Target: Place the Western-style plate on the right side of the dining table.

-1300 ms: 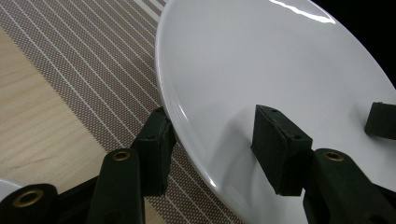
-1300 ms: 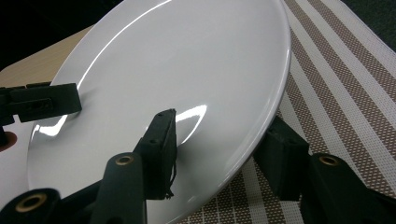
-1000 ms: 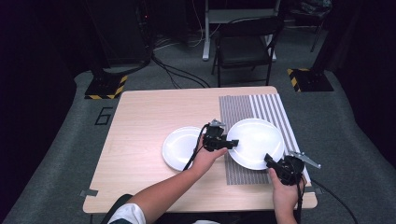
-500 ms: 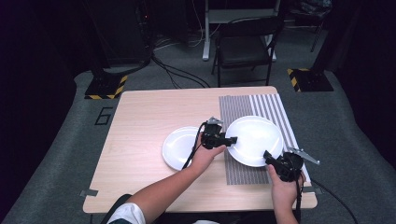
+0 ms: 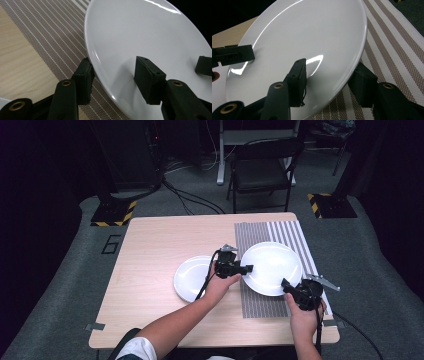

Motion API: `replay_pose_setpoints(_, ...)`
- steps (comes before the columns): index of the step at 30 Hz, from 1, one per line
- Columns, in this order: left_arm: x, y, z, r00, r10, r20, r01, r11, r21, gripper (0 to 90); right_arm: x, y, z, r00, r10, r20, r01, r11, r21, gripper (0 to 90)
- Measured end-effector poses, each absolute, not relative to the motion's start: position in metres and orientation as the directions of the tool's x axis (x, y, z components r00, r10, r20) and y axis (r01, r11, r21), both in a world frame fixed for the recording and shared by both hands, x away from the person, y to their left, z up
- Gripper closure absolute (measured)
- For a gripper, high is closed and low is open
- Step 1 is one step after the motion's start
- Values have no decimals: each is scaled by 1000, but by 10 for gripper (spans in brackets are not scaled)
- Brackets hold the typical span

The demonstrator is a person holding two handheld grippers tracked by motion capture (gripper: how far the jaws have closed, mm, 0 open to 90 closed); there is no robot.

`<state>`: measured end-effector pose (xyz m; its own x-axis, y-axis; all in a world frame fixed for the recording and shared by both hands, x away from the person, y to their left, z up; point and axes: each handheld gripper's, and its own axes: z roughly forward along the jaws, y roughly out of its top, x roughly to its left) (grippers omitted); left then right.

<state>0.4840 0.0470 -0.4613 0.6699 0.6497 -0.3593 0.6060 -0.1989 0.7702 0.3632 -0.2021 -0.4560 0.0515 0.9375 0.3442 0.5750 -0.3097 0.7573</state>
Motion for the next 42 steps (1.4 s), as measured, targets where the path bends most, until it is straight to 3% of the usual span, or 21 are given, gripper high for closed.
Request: replay_pose_setpoints(42,493,33,-477,664,657,-356,617,-212,758,503,374,-215,-471,56,944,325,597,-293,746,496)
